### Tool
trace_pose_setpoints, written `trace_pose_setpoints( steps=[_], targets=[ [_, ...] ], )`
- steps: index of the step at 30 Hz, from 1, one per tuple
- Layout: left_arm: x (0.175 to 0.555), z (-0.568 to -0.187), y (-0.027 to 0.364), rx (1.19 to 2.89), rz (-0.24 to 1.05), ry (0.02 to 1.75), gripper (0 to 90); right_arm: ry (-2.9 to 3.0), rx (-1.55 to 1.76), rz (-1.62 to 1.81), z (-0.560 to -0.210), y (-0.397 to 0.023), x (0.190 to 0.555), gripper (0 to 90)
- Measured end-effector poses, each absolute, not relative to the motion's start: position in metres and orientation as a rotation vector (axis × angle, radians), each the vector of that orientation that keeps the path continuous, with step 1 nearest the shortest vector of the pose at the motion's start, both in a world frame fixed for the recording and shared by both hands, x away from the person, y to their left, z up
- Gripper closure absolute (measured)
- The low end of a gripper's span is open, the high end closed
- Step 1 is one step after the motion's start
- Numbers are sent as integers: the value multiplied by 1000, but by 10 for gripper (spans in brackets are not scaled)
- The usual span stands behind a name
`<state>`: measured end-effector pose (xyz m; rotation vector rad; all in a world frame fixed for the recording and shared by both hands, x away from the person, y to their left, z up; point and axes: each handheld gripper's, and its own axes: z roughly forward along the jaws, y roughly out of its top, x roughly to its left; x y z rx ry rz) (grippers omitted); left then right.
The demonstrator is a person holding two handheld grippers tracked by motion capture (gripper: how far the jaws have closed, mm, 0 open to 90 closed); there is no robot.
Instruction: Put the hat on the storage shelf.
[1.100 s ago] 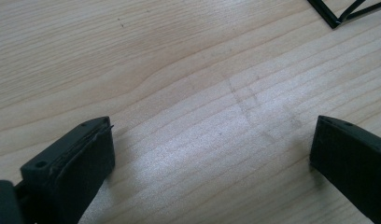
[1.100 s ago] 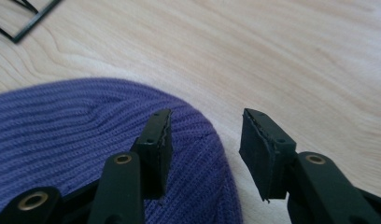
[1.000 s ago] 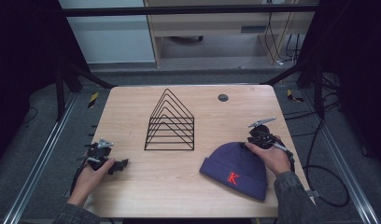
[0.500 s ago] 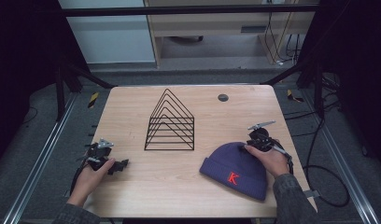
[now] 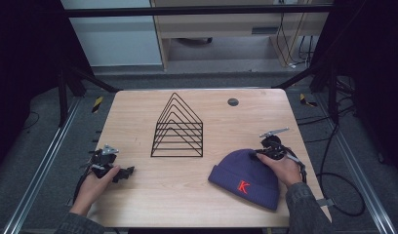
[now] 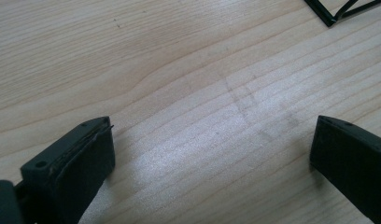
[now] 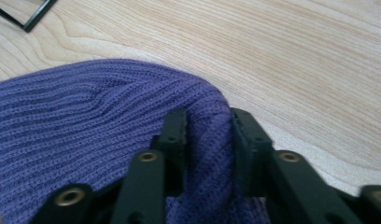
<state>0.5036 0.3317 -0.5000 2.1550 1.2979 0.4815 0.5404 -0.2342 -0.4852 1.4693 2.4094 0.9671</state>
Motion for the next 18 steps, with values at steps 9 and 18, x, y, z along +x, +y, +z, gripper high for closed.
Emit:
trace_pose_setpoints(
  steps=[9, 18],
  targets=[
    [504, -500, 332, 2154, 482, 1295, 0, 2388, 1390, 975, -474, -234, 531, 787],
    [503, -500, 333, 2163, 473, 1285, 0, 2322, 1249, 1028, -450, -232, 504, 788]
  ],
)
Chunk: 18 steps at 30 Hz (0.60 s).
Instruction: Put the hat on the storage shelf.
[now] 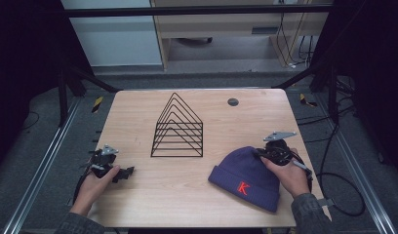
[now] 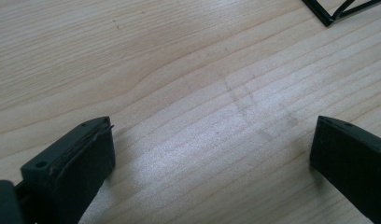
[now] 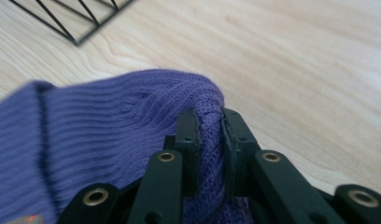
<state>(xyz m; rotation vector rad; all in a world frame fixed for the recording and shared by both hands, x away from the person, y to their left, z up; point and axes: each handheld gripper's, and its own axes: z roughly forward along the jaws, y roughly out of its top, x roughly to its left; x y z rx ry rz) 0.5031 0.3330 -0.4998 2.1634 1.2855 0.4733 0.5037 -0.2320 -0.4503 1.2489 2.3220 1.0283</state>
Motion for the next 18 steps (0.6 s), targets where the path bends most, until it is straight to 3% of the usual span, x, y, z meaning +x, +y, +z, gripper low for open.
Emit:
trace_pose_setpoints(
  steps=[5, 18],
  targets=[
    [503, -492, 336, 2140, 435, 1304, 57, 2283, 1181, 1099, -431, -232, 489, 789],
    [497, -478, 337, 2069, 559, 1257, 47, 2241, 1039, 1236, -393, -224, 444, 791]
  ],
)
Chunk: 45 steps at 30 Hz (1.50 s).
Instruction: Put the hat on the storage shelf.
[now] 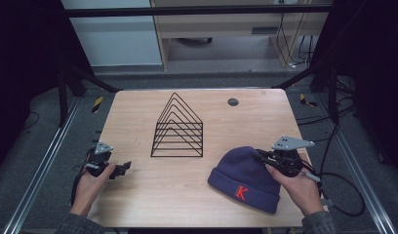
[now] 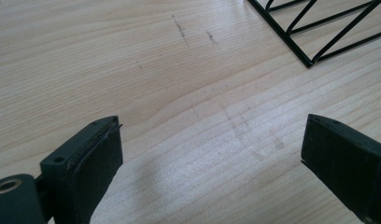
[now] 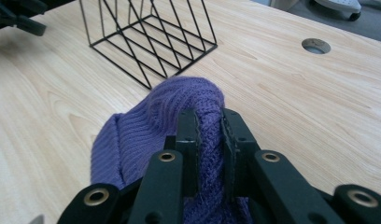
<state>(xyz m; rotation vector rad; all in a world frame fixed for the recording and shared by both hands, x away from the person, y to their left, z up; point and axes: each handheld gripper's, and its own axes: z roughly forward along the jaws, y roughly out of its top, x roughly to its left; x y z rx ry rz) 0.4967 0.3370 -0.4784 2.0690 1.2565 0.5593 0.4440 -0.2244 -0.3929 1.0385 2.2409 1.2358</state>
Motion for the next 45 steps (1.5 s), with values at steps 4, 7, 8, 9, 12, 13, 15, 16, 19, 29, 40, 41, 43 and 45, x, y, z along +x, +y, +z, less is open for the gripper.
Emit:
trace_pose_setpoints(
  steps=[4, 7, 8, 9, 12, 13, 15, 16, 19, 29, 40, 41, 43, 45],
  targets=[
    [495, -476, 338, 2045, 570, 1255, 50, 2254, 1021, 1243, -385, -221, 441, 793],
    [493, -473, 339, 2030, 576, 1243, 54, 2252, 1003, 1256, -377, -219, 440, 794],
    [493, -472, 339, 2027, 578, 1239, 54, 2253, 998, 1257, -373, -217, 441, 794],
    [492, -471, 338, 2019, 576, 1233, 55, 2252, 994, 1257, -371, -217, 442, 795],
    [489, -467, 336, 2012, 583, 1198, 63, 2242, 983, 1269, -363, -216, 446, 795],
    [489, -467, 336, 2012, 583, 1198, 66, 2242, 983, 1269, -363, -216, 446, 795],
    [486, -461, 334, 2001, 594, 1171, 68, 2232, 965, 1276, -354, -215, 449, 796],
    [485, -458, 332, 1988, 598, 1158, 70, 2229, 953, 1274, -348, -215, 451, 795],
    [479, -446, 329, 1949, 589, 1118, 78, 2209, 936, 1281, -333, -216, 457, 795],
    [478, -385, 312, 1869, 547, 992, 112, 2175, 917, 1305, -296, -218, 469, 795],
    [497, -346, 293, 1885, 537, 932, 100, 2200, 927, 1290, -279, -212, 487, 794],
    [498, -344, 291, 1888, 536, 927, 97, 2202, 931, 1291, -277, -211, 488, 794],
    [499, -338, 284, 1911, 543, 909, 93, 2201, 923, 1290, -272, -210, 489, 794],
    [499, -334, 277, 1937, 558, 881, 90, 2200, 912, 1293, -268, -208, 490, 794]
  ],
)
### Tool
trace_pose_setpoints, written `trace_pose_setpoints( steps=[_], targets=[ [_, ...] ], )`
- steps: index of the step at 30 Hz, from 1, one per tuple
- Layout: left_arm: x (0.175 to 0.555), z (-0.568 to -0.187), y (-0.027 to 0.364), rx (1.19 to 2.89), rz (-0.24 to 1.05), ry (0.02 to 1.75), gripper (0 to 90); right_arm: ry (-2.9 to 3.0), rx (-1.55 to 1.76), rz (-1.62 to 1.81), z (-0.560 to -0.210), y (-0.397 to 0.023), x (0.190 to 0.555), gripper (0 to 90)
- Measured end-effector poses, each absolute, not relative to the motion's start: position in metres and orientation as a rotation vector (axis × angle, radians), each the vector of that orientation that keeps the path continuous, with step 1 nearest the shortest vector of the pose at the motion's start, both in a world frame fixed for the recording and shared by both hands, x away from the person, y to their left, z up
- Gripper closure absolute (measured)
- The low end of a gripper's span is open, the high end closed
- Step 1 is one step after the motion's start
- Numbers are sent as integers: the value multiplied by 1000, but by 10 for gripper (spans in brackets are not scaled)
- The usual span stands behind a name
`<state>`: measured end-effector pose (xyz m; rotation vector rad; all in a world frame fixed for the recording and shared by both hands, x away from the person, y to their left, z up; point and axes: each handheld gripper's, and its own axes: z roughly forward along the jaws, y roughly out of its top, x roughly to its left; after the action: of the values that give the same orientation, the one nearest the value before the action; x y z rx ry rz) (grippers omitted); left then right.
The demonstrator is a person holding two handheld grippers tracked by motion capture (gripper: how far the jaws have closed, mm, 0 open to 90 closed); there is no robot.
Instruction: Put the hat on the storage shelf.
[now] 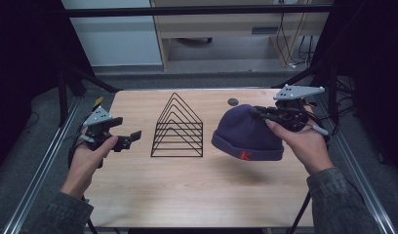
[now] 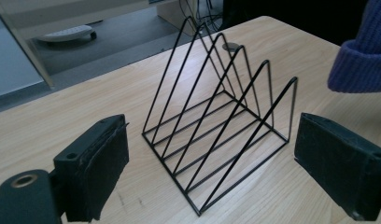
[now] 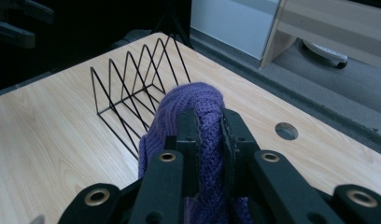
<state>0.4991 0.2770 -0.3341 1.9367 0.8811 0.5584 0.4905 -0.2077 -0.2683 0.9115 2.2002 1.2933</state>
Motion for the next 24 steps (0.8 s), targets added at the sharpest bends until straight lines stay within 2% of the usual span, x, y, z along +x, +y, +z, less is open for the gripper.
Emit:
trace_pose_setpoints(
  steps=[15, 24],
  targets=[
    [496, -310, 246, 1994, 545, 763, 77, 2158, 881, 1364, -241, -189, 496, 793],
    [501, -310, 226, 2020, 528, 723, 50, 2153, 854, 1367, -225, -174, 502, 793]
  ],
)
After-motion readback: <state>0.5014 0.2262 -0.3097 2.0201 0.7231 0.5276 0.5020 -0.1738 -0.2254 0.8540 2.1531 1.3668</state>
